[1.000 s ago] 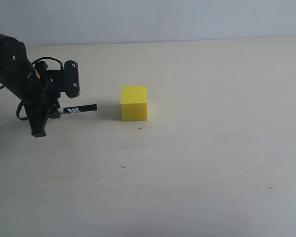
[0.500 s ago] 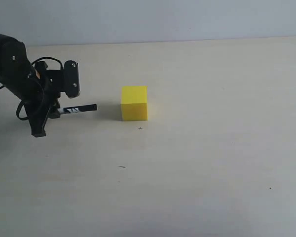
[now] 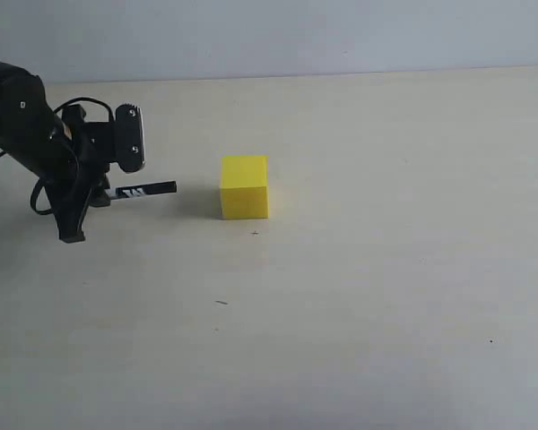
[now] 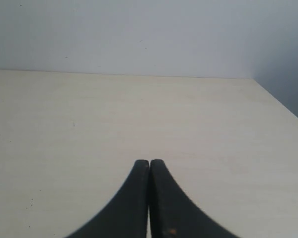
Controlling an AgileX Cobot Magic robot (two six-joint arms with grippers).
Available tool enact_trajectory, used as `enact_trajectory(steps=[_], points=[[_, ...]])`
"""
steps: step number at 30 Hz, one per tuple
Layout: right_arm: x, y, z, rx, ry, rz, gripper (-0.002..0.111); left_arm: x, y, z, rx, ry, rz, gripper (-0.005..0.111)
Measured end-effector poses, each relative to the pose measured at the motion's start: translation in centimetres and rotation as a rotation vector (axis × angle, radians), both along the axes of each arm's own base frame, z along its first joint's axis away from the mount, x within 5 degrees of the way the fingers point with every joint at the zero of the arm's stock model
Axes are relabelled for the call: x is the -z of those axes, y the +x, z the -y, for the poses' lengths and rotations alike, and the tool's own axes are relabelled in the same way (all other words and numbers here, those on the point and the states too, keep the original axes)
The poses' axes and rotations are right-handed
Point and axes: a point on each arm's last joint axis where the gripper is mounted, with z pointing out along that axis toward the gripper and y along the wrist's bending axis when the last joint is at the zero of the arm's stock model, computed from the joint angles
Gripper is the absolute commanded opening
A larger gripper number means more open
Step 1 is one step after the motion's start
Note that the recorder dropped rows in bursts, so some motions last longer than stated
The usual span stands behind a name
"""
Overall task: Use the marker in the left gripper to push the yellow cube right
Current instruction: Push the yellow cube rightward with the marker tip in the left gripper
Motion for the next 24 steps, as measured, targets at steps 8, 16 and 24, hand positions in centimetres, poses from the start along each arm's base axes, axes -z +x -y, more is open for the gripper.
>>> enact_trajectory(steps=[8, 16, 24], points=[[0.0, 0.0, 0.0, 0.0, 0.0, 0.0, 0.0, -0.3, 0.7, 0.1, 0.025, -0.019, 0.082, 0.0], [0.0, 0.0, 0.0, 0.0, 0.0, 0.0, 0.0, -0.6, 1.1, 0.3, 0.046, -0.035, 0.141, 0.0], [0.0, 0.0, 0.0, 0.0, 0.0, 0.0, 0.0, -0.4, 1.4, 0.5, 0.06, -0.039, 0.164, 0.0]])
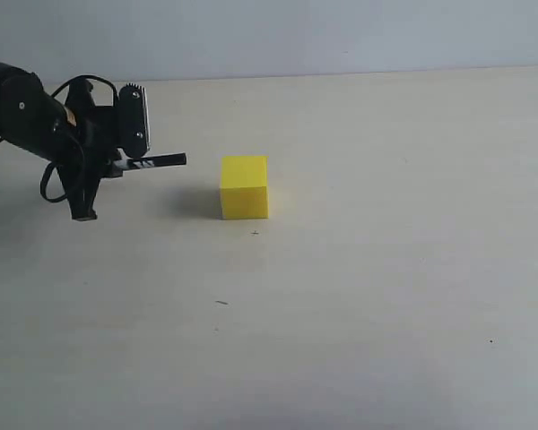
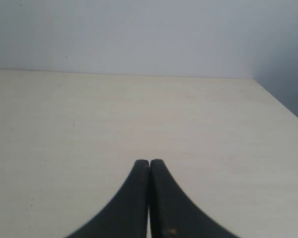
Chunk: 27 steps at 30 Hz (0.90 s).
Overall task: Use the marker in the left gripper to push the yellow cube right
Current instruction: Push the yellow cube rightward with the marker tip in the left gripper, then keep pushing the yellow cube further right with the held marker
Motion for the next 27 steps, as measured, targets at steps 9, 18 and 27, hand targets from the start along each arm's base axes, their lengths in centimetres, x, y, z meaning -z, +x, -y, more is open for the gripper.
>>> enact_trajectory(steps=[9, 18, 27], points=[[0.0, 0.0, 0.0, 0.0, 0.0, 0.0, 0.0, 2.2, 0.1, 0.0, 0.001, 0.014, -0.047, 0.0], [0.0, 0.0, 0.0, 0.0, 0.0, 0.0, 0.0, 2.1, 0.2, 0.1, 0.002, 0.007, -0.029, 0.0], [0.0, 0.0, 0.0, 0.0, 0.0, 0.0, 0.0, 2.3, 0.2, 0.2, 0.005, 0.009, -0.035, 0.0]])
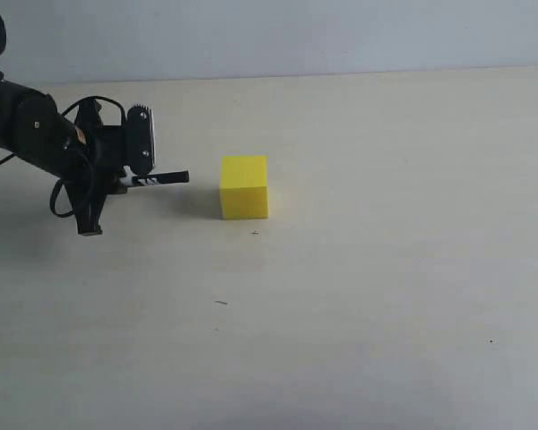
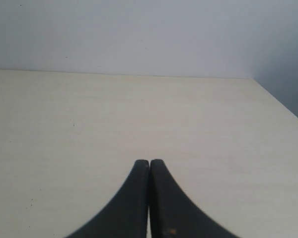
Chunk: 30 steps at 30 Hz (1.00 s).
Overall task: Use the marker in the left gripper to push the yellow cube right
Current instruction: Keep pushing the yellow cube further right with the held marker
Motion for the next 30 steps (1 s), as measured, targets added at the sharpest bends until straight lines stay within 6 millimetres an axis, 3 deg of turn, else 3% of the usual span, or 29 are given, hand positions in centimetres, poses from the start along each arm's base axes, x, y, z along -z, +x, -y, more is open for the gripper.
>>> enact_trajectory(steps=[4, 6, 9, 10, 12, 16, 18, 26, 30], points=[[0.0, 0.0, 0.0, 0.0, 0.0, 0.0, 0.0, 0.6, -0.4, 1.1, 0.031, 0.005, -0.015, 0.0], [0.0, 0.0, 0.0, 0.0, 0.0, 0.0, 0.0, 0.4, -0.7, 3.2, 0.082, 0.003, -0.006, 0.0], [0.0, 0.0, 0.0, 0.0, 0.0, 0.0, 0.0, -0.4, -1.9, 7.8, 0.194, -0.013, 0.021, 0.0], [0.0, 0.0, 0.0, 0.0, 0.0, 0.0, 0.0, -0.5, -2.1, 8.3, 0.199, -0.018, 0.021, 0.0], [0.0, 0.0, 0.0, 0.0, 0.0, 0.0, 0.0, -0.5, -1.9, 8.0, 0.154, -0.028, -0.001, 0.0], [0.0, 0.0, 0.0, 0.0, 0.0, 0.0, 0.0, -0.2, -1.3, 5.2, 0.051, 0.005, -0.087, 0.0], [0.0, 0.0, 0.0, 0.0, 0.0, 0.0, 0.0, -0.2, -1.3, 5.3, 0.047, 0.0, -0.087, 0.0], [0.0, 0.0, 0.0, 0.0, 0.0, 0.002, 0.0, -1.8, -2.6, 12.7, 0.188, -0.06, -0.015, 0.0], [0.0, 0.0, 0.0, 0.0, 0.0, 0.002, 0.0, -2.6, -2.3, 13.4, 0.144, -0.081, -0.031, 0.0]])
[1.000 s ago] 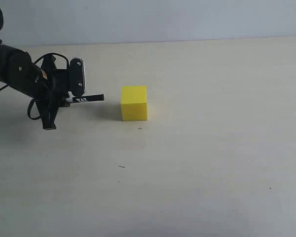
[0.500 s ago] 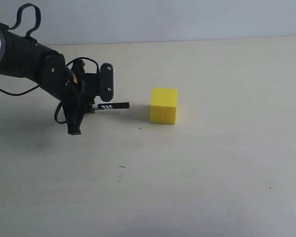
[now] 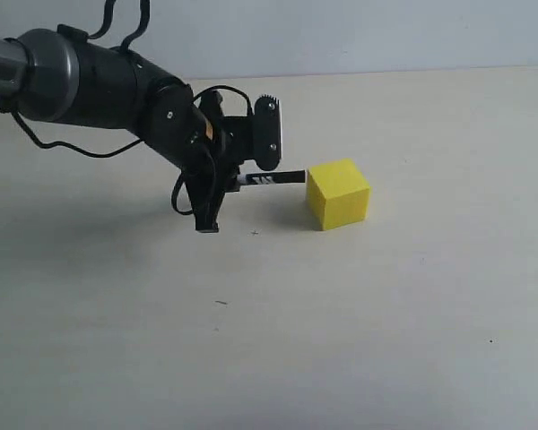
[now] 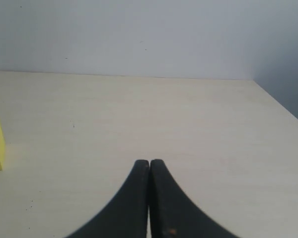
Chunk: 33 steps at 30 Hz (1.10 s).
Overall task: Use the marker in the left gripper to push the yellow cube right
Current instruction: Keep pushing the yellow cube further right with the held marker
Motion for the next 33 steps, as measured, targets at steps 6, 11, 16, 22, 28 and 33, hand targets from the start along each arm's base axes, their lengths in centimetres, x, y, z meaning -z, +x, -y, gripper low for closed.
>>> enact_trajectory(steps=[6, 11, 16, 22, 28, 33], points=[[0.0, 0.0, 0.0, 0.0, 0.0, 0.0, 0.0, 0.5, 0.6, -2.9, -0.092, 0.087, -0.117, 0.0], [0.0, 0.0, 0.0, 0.0, 0.0, 0.0, 0.0, 0.5, 0.8, -3.2, -0.1, 0.091, -0.116, 0.0], [0.0, 0.0, 0.0, 0.0, 0.0, 0.0, 0.0, 0.1, 0.1, 0.1, -0.016, 0.001, -0.008, 0.0], [0.0, 0.0, 0.0, 0.0, 0.0, 0.002, 0.0, -1.3, -0.4, 3.1, 0.04, -0.068, 0.061, 0.0], [0.0, 0.0, 0.0, 0.0, 0.0, 0.002, 0.0, -0.7, 0.5, 0.3, -0.055, 0.01, -0.039, 0.0], [0.0, 0.0, 0.0, 0.0, 0.0, 0.002, 0.0, -0.3, 1.0, -2.0, -0.142, 0.073, -0.131, 0.0]])
